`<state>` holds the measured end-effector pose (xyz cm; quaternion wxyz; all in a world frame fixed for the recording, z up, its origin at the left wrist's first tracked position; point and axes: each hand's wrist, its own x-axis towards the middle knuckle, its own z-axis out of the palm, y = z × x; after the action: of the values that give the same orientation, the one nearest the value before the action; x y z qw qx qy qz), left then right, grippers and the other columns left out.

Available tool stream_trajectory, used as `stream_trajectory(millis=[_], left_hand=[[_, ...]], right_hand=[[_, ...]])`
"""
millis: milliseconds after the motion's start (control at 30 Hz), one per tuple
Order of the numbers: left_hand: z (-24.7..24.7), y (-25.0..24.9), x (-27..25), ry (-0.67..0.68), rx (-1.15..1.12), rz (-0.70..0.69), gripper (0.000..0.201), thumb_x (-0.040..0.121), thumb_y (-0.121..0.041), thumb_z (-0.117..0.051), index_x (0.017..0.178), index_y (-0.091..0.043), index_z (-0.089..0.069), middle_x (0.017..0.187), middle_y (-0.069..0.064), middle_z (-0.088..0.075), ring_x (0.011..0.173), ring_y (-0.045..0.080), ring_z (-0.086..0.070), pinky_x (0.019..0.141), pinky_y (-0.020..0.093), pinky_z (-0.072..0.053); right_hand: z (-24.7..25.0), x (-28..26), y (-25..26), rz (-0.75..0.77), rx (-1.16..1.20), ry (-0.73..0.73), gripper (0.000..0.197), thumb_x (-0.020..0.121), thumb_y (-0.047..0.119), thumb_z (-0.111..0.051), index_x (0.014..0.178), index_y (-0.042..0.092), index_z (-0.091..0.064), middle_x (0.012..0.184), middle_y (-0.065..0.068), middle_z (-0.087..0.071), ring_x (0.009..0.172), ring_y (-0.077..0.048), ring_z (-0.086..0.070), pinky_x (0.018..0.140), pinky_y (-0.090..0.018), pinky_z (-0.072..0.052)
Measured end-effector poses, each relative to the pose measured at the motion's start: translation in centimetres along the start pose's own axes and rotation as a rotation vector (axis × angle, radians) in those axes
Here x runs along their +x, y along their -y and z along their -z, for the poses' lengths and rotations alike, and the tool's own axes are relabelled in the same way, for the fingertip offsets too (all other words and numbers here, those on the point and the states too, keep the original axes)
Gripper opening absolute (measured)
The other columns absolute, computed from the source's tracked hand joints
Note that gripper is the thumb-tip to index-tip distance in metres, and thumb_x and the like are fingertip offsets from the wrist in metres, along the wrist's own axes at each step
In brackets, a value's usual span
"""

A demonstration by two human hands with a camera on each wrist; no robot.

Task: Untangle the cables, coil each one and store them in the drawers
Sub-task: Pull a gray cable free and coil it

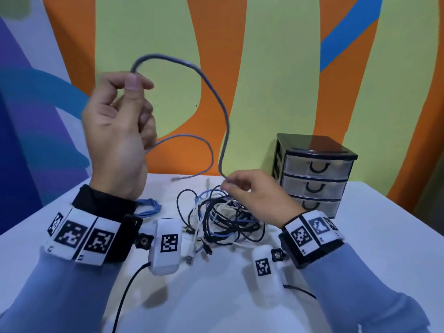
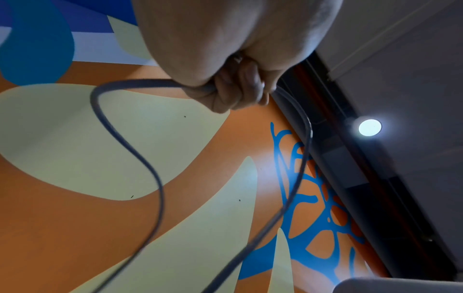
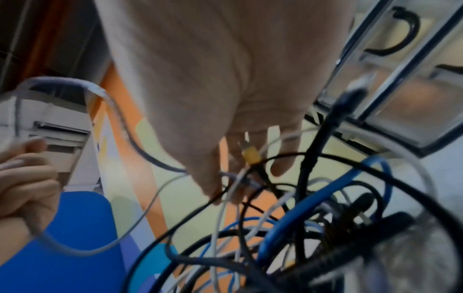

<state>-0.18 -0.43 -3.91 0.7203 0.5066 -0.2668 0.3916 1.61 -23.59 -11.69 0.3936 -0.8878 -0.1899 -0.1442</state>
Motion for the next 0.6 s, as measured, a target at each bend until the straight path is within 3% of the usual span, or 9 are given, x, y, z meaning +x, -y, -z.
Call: stream_trajectory(millis=[100,167,200,300,367,433,467,533,600], left_hand=[[1.5,0.7,0.9,-0.205,0.067,-0.058,0.019,0.108,-0.028,-0.059,0.103,-0.01,-0.056,0.078,-0.006,-0.051,0.057,0.011,-0.029,0.045,0.023,-0.023],[2.5,1.5,1.4,-0.228,0.236,0.01,0.013,0.105,-0.026,-0.06,0.093,-0.021,-0.065,0.076,-0.008,-0.059,0.056,0.009,-0.037,0.047,0.026,-0.027],[2.9,2.0,1.4,-0.181,0.361,0.085,0.019,0.102,-0.024,-0.06,0.086,-0.028,-0.068,0.074,-0.007,-0.06,0.056,0.01,-0.04,0.05,0.027,-0.03],[3.1,3.2,1.0,0.096,0.706,0.334,0.025,0.096,-0.027,-0.06,0.078,-0.031,-0.077,0.061,-0.006,-0.058,0.06,0.022,-0.05,0.062,0.035,-0.041],[2.5,3.3,0.3,0.229,0.832,0.428,0.024,0.099,-0.023,-0.057,0.088,-0.03,-0.078,0.074,-0.004,-0.067,0.075,0.03,-0.063,0.072,0.043,-0.05],[1.5,2.6,-0.2,0.334,0.765,0.432,0.035,0.098,-0.013,-0.054,0.12,-0.034,-0.072,0.104,-0.001,-0.07,0.097,0.026,-0.069,0.086,0.046,-0.057],[0.9,2.0,-0.4,0.395,0.661,0.402,0.049,0.093,-0.01,-0.056,0.133,-0.036,-0.066,0.117,0.001,-0.067,0.105,0.022,-0.068,0.089,0.042,-0.058],[0.1,0.7,-0.7,0.509,0.477,0.309,0.063,0.083,-0.01,-0.058,0.14,-0.035,-0.063,0.131,0.003,-0.064,0.115,0.015,-0.067,0.086,0.025,-0.058],[-0.5,-0.4,-1.2,0.589,0.39,0.243,0.048,0.089,-0.023,-0.065,0.137,-0.03,-0.068,0.133,0.0,-0.069,0.12,0.013,-0.068,0.092,0.021,-0.054]], right_hand=[[0.5,0.6,-1.5,-0.143,0.109,-0.264,0.031,0.108,0.041,-0.051,0.094,0.021,-0.071,0.072,-0.001,-0.07,0.065,-0.019,-0.065,0.066,-0.044,-0.055],[1.1,0.8,-1.7,-0.268,0.304,-0.401,0.047,0.11,0.049,-0.041,0.091,0.015,-0.067,0.069,-0.007,-0.071,0.062,-0.02,-0.065,0.065,-0.038,-0.053],[1.2,0.8,-1.6,-0.303,0.399,-0.452,0.051,0.111,0.049,-0.038,0.088,0.012,-0.065,0.066,-0.007,-0.07,0.06,-0.021,-0.064,0.064,-0.038,-0.051],[1.9,0.8,-1.0,-0.281,0.554,-0.589,0.05,0.112,0.049,-0.033,0.084,0.015,-0.057,0.06,-0.001,-0.064,0.06,-0.021,-0.055,0.059,-0.036,-0.044],[2.7,0.7,-0.4,-0.247,0.633,-0.567,0.047,0.112,0.049,-0.034,0.089,0.016,-0.058,0.063,-0.001,-0.061,0.062,-0.019,-0.052,0.056,-0.032,-0.04],[3.1,0.4,-0.1,-0.222,0.602,-0.44,0.045,0.112,0.049,-0.036,0.094,0.017,-0.062,0.068,-0.005,-0.064,0.063,-0.02,-0.055,0.055,-0.031,-0.042],[3.1,0.3,0.1,-0.215,0.546,-0.373,0.044,0.111,0.05,-0.035,0.098,0.018,-0.063,0.07,-0.006,-0.065,0.062,-0.02,-0.057,0.052,-0.029,-0.043],[2.7,-0.1,0.4,-0.213,0.461,-0.261,0.042,0.111,0.051,-0.034,0.105,0.021,-0.063,0.071,-0.007,-0.065,0.055,-0.022,-0.057,0.045,-0.025,-0.04],[2.1,-0.2,0.5,-0.187,0.419,-0.192,0.039,0.112,0.05,-0.034,0.111,0.024,-0.063,0.068,-0.01,-0.061,0.045,-0.022,-0.051,0.04,-0.021,-0.035]])
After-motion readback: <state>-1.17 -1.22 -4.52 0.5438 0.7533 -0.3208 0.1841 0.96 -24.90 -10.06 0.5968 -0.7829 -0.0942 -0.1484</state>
